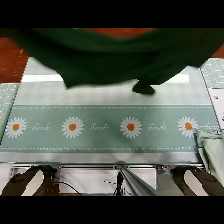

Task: Fold the shirts.

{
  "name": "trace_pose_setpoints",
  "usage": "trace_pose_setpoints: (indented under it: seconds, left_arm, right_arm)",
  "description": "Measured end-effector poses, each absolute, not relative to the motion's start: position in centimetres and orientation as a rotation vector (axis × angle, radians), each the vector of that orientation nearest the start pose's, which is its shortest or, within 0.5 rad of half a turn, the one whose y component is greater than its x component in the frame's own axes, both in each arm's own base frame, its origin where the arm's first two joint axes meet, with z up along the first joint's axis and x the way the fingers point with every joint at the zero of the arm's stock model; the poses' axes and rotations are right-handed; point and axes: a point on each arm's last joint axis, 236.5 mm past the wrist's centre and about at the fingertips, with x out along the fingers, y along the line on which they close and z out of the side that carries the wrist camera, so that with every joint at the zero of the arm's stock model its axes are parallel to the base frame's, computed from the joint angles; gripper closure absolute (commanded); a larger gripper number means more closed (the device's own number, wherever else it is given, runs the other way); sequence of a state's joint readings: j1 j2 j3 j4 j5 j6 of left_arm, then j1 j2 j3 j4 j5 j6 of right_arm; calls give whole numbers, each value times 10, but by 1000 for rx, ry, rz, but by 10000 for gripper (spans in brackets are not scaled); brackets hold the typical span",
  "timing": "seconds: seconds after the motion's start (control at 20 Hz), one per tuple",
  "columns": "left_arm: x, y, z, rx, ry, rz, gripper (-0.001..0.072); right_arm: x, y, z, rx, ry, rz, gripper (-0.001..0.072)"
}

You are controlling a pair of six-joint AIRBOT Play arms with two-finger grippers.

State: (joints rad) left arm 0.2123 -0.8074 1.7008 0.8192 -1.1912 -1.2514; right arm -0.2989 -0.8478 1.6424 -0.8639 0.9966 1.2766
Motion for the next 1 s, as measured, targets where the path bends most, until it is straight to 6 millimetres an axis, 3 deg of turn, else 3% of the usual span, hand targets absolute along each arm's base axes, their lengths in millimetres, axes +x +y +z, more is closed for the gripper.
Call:
trace_pose_setpoints:
  seconds: [0.1, 0.2, 0.3, 0.45, 0.55, 0.7, 0.85, 1.0]
  left_arm:
    - [238, -92, 504, -1, -14, -421, 690]
    - [192, -91, 538, 54, -126, -364, 689]
    - [153, -91, 552, 85, -184, -323, 690]
    - [114, -89, 549, 107, -189, -272, 690]
    - [102, -86, 535, 111, -137, -244, 690]
    - [97, -77, 500, 110, 7, -205, 690]
    - [104, -63, 456, 95, 196, -164, 690]
    - [126, -51, 407, 57, 387, -148, 690]
  right_arm:
    - [284, 37, 504, 130, -60, 233, 689]
    - [236, 43, 539, 110, -152, 200, 689]
    - [200, 47, 555, 90, -188, 172, 689]
    - [162, 51, 562, 58, -187, 133, 689]
    - [149, 47, 553, 41, -141, 95, 689]
    - [145, 36, 517, 22, 18, 31, 689]
    - [157, 15, 462, 13, 265, -29, 689]
    - [190, 8, 410, 37, 502, 5, 689]
